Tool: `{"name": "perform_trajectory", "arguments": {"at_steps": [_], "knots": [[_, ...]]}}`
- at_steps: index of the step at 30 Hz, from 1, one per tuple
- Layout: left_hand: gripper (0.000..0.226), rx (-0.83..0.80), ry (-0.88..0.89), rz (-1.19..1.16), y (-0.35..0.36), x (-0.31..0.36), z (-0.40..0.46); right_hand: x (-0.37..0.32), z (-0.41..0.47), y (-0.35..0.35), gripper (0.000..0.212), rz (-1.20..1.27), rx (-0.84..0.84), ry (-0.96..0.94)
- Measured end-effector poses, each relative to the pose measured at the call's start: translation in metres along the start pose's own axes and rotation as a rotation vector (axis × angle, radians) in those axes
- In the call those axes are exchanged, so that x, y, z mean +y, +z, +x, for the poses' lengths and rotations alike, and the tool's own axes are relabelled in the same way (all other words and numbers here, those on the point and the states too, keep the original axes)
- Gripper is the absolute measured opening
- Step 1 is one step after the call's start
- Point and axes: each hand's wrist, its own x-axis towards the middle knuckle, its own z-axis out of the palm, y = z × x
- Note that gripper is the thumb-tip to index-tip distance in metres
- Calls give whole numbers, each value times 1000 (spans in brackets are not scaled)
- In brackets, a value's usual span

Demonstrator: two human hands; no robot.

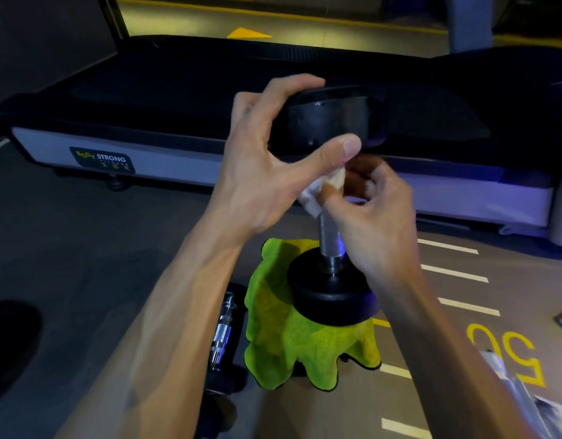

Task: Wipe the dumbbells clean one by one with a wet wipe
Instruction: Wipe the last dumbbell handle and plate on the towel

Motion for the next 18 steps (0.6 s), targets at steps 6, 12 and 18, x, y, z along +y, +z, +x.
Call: {"name": "perform_trajectory", "arguments": {"at_steps": [6, 12, 18], "knots": [[65, -43, 65, 20, 7, 10, -5, 18, -17, -10, 19, -423, -101, 80], [69, -54, 82, 37, 26, 22, -2, 0, -16, -21, 24, -217, -35, 28], [69, -61, 86, 68, 35, 27, 3, 5, -9, -26, 32, -129, 119, 3]]}}
